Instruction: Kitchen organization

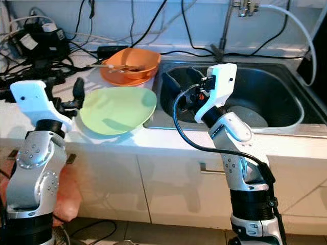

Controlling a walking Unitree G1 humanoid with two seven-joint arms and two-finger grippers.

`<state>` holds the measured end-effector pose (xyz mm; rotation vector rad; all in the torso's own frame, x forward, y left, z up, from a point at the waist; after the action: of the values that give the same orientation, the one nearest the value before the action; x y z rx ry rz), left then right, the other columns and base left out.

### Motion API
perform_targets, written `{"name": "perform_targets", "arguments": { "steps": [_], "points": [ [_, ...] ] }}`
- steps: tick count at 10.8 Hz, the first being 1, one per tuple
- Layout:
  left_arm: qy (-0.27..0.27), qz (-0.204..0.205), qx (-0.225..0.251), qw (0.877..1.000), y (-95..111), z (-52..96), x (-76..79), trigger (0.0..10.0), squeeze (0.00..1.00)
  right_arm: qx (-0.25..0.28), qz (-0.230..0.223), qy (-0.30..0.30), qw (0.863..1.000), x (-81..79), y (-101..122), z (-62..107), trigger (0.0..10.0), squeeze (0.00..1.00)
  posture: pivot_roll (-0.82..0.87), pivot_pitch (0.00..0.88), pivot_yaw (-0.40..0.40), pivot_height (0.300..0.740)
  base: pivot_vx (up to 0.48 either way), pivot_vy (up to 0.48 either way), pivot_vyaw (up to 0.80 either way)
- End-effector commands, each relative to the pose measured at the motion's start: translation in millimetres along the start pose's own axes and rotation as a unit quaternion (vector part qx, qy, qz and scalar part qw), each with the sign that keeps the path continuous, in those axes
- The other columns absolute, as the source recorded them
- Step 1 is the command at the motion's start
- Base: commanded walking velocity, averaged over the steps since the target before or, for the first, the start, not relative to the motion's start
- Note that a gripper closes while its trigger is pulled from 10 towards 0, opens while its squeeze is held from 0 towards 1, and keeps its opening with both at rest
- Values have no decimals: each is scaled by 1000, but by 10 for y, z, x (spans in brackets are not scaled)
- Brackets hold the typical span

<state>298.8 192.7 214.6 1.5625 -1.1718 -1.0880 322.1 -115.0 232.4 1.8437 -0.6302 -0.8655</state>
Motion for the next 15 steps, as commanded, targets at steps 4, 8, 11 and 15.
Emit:
{"name": "perform_targets", "arguments": {
  "steps": [4, 8, 11, 15],
  "points": [
    [13, 10, -25, 1000, -65, 54, -39, 10000, 0, -15, 5, 4, 1000, -39, -22, 55, 10000, 0, 128, 91, 49, 740, 0, 0, 0],
    [59, 10, -58, 997, -180, 171, -200, 10000, 0, -13, 2, -9, 1000, -33, -5, 114, 10000, 0, 121, 129, 27, 740, 0, 0, 0],
    [88, 62, -116, 987, -351, 220, -280, 10000, 0, -24, -4, -5, 1000, -52, -13, 109, 10000, 0, 123, 156, 8, 740, 0, 0, 0],
    [55, 161, -191, 967, -505, 302, -98, 10000, 0, -90, -9, 109, 990, -345, 5, 199, 10000, 0, 114, 162, 2, 740, 0, 0, 0]
  ]
}}
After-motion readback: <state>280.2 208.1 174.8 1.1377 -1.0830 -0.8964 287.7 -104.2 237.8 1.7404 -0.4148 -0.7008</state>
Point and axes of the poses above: a point about 5 cm out from each wrist's last joint towards the gripper, its own z axis pointing back from the gripper into the wrist, its own y axis along the axis of the wrist's last joint, x = y × z, the point moved 1 cm from there along -z, pointing out of the wrist towards the gripper, and after that the axes turned 10 degrees about -z, right-handed, at the moved point
